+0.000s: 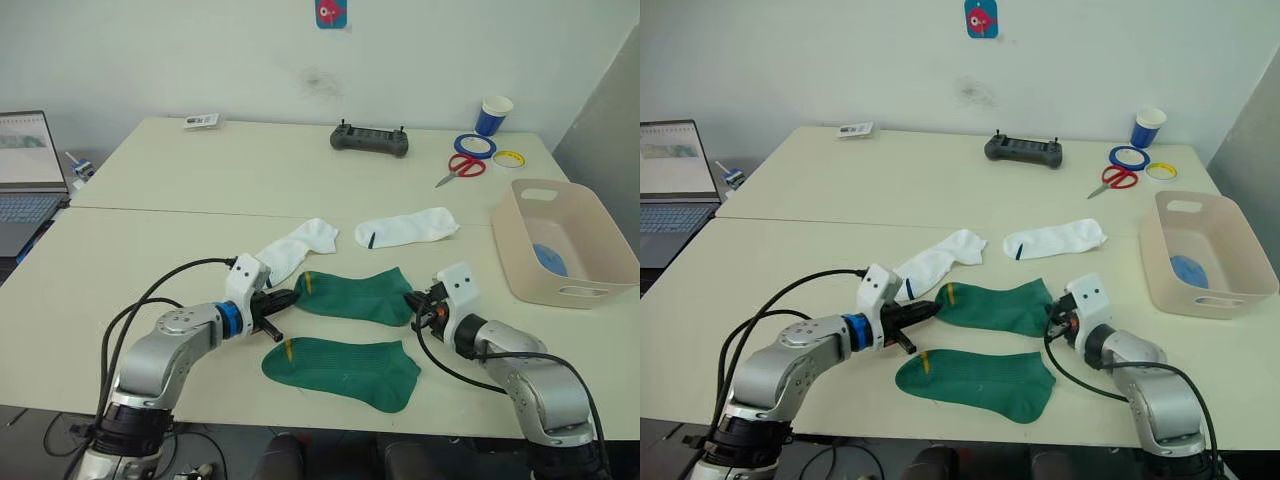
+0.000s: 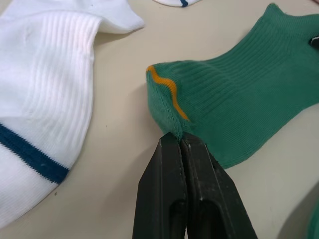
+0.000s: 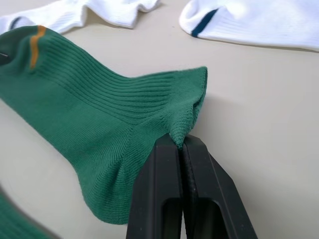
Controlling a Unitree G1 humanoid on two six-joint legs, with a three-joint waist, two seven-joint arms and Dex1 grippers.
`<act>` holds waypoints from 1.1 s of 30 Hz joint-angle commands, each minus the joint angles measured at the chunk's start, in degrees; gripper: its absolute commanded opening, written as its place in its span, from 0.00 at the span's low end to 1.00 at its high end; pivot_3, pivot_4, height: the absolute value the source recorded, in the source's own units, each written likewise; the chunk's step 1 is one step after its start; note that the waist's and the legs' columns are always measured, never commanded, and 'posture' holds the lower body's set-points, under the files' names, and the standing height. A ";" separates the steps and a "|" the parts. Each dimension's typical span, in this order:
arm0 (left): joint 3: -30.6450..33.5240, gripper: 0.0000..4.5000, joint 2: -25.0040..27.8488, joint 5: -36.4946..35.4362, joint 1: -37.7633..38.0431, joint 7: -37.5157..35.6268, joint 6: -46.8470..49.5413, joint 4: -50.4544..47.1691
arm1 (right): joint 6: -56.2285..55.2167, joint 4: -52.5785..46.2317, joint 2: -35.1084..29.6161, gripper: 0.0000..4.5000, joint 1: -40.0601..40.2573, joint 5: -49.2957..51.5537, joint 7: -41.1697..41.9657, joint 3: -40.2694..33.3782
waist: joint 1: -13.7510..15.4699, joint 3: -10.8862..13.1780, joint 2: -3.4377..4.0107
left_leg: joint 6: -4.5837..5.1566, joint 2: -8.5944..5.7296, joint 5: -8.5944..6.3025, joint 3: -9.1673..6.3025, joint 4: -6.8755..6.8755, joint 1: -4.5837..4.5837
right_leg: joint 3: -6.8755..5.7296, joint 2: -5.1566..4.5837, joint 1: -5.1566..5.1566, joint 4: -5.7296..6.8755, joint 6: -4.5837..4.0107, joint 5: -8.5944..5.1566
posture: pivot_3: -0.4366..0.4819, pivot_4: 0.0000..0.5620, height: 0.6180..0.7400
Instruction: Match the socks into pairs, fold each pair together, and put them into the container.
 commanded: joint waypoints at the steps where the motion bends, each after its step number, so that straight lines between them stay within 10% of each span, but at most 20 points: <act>1: 0.91 0.00 0.11 -0.99 0.29 0.51 1.14 -2.10 | 0.81 -2.33 -0.35 0.01 0.58 0.91 -1.48 0.68 | -0.01 0.00 0.00 | 0.00 0.00 0.00 0.00 0.00 0.00 | 0.00 0.00 0.00 -0.01 0.00 0.00 | 0.48 0.27 1.00; 10: 6.96 0.00 2.63 -7.83 -1.15 -1.20 5.65 -6.30 | 1.38 -11.73 -0.46 0.01 0.51 7.36 -1.69 -3.40 | -0.07 0.00 0.00 | 0.00 0.02 0.00 0.00 -0.01 -0.02 | -0.01 0.02 -0.03 -0.01 0.01 0.00 | 0.48 0.27 1.00; 21: 22.48 0.00 12.87 -36.60 6.94 -3.11 27.09 -19.36 | 12.36 -27.66 -1.73 0.01 12.76 33.00 -1.88 -14.39 | -0.16 0.00 0.00 | 0.00 0.04 -0.01 0.01 -0.05 0.01 | 0.01 -0.08 0.03 -0.06 0.00 -0.10 | 0.48 0.27 1.00; 33: 14.76 0.00 7.41 -24.67 26.21 6.48 15.86 -27.09 | 3.68 -22.94 -10.97 0.01 21.15 20.87 -7.48 -1.01 | 0.03 -0.08 -0.13 | -0.03 0.02 -0.02 0.11 -0.06 0.04 | 0.22 -0.19 -0.04 -0.08 -0.49 -0.35 | 0.48 0.27 1.00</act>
